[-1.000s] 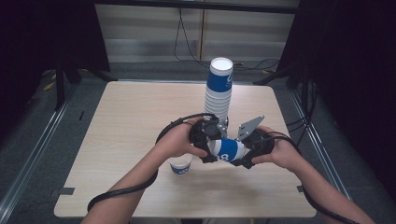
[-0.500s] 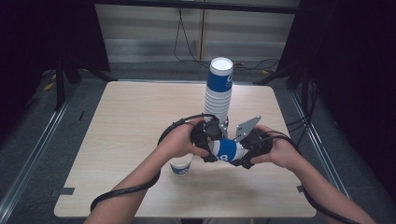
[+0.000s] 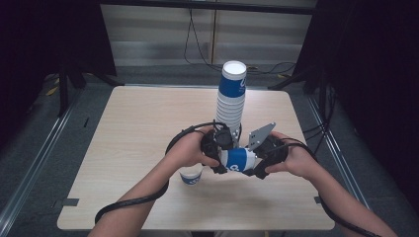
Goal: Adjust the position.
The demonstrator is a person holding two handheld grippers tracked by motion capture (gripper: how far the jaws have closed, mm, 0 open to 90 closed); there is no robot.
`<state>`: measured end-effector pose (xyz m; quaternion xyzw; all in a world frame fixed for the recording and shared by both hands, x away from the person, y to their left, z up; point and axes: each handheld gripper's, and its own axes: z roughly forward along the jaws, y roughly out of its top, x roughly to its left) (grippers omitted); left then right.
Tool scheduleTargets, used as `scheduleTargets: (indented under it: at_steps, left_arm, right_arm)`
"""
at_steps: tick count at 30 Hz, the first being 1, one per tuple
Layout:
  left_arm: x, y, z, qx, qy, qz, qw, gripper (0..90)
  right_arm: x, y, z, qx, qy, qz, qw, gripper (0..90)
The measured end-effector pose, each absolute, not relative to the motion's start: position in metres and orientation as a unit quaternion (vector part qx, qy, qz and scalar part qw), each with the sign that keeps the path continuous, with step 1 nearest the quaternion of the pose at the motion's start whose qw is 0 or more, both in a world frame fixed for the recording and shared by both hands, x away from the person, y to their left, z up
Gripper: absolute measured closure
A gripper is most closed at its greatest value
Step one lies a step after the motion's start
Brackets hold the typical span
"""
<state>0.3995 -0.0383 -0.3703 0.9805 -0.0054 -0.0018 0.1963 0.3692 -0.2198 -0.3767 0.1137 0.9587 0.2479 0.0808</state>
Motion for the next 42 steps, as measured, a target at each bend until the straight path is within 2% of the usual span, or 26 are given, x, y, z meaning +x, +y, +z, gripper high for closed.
scheduleTargets:
  at_steps: [11,21,30,42]
  left_arm:
    - [0.4,-0.036,-0.374,0.981,0.003,-0.006,0.195,31.1]
    - [0.401,-0.025,-0.372,0.972,0.008,-0.012,0.236,31.3]
    - [0.404,-0.013,-0.37,0.957,0.025,-0.028,0.288,31.3]
    - [0.41,0.0,-0.371,0.946,0.039,-0.035,0.319,31.2]
  right_arm:
    - [0.369,-0.218,-0.37,0.091,0.961,0.242,0.099,17.9]
    - [0.368,-0.223,-0.373,0.087,0.948,0.285,0.109,14.7]
    - [0.368,-0.235,-0.384,0.117,0.933,0.328,0.087,12.7]
    - [0.367,-0.247,-0.39,0.146,0.913,0.375,0.071,12.8]
